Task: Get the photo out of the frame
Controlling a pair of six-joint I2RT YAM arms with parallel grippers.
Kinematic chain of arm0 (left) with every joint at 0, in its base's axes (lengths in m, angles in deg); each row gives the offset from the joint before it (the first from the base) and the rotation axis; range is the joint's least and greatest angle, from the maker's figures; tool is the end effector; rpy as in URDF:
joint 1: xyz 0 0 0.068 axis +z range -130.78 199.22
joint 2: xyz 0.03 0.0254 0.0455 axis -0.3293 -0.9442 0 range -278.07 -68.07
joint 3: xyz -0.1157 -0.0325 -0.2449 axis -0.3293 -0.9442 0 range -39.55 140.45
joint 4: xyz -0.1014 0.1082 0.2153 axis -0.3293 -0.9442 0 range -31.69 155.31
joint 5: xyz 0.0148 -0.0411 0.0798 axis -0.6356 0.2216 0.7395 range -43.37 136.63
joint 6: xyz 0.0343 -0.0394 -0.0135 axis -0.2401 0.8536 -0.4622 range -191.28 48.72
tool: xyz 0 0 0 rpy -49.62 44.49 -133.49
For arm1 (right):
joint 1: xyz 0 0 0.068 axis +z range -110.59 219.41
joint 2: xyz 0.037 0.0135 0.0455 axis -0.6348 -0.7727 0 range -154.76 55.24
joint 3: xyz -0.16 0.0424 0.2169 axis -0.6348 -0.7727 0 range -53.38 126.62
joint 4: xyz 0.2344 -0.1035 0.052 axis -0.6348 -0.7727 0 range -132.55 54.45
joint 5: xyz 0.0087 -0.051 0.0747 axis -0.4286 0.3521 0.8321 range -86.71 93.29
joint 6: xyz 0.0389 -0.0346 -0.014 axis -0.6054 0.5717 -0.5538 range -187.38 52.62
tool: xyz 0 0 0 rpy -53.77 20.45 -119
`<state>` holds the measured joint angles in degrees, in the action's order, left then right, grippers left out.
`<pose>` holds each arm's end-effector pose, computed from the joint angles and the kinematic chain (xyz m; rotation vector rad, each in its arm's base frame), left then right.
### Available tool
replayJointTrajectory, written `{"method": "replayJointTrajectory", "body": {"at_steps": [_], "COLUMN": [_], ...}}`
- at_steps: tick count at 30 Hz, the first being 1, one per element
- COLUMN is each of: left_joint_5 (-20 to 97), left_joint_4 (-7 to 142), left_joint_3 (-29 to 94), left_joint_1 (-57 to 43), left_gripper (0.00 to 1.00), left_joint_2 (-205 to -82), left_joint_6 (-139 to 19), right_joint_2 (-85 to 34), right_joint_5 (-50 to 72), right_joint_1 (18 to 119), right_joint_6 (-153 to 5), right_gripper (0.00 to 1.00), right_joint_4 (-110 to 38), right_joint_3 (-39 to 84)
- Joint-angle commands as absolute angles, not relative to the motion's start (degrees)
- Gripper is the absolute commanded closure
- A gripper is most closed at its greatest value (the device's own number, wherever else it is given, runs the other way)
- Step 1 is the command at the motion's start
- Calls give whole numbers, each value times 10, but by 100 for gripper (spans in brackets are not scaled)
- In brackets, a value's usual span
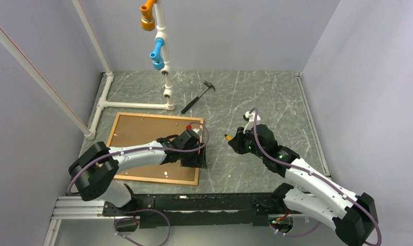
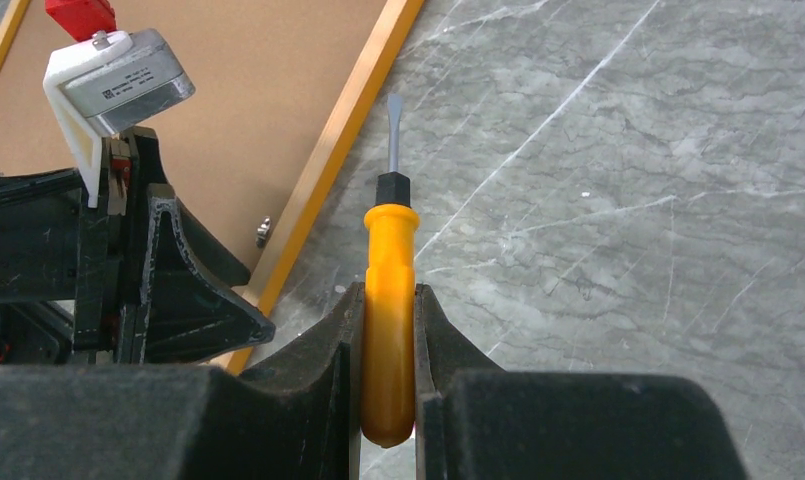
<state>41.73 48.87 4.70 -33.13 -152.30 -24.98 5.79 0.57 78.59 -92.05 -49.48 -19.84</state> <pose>0.1687 -0.2238 0.1735 0.1799 2.7315 -0.7026 0.1525 0.1222 0.2501 -0.2426 2.1389 0.6159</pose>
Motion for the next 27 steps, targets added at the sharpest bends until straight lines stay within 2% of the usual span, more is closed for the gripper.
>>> {"method": "replayJointTrajectory", "body": {"at_steps": [1, 14, 22, 27], "left_joint_5": [383, 257, 224, 258], "left_joint_4": [545, 656, 678, 646], "left_joint_3": [72, 193, 261, 242], "left_joint_1": [-340, -361, -361, -357], "left_gripper": [35, 36, 36, 34], "left_joint_2": [-1541, -1666, -1710, -1657], "left_joint_6": [-239, -238, -251, -282], "right_joint_2": [72, 201, 208, 203], "right_joint_5": [-8, -214, -249, -249], "right_joint_1": [783, 782, 779, 779], "right_joint_6": [-928, -969, -969, -966], "right_gripper": [100, 100, 100, 100], "right_joint_4": [-494, -600, -625, -618], "right_joint_3": [-202, -176, -153, -153]}}
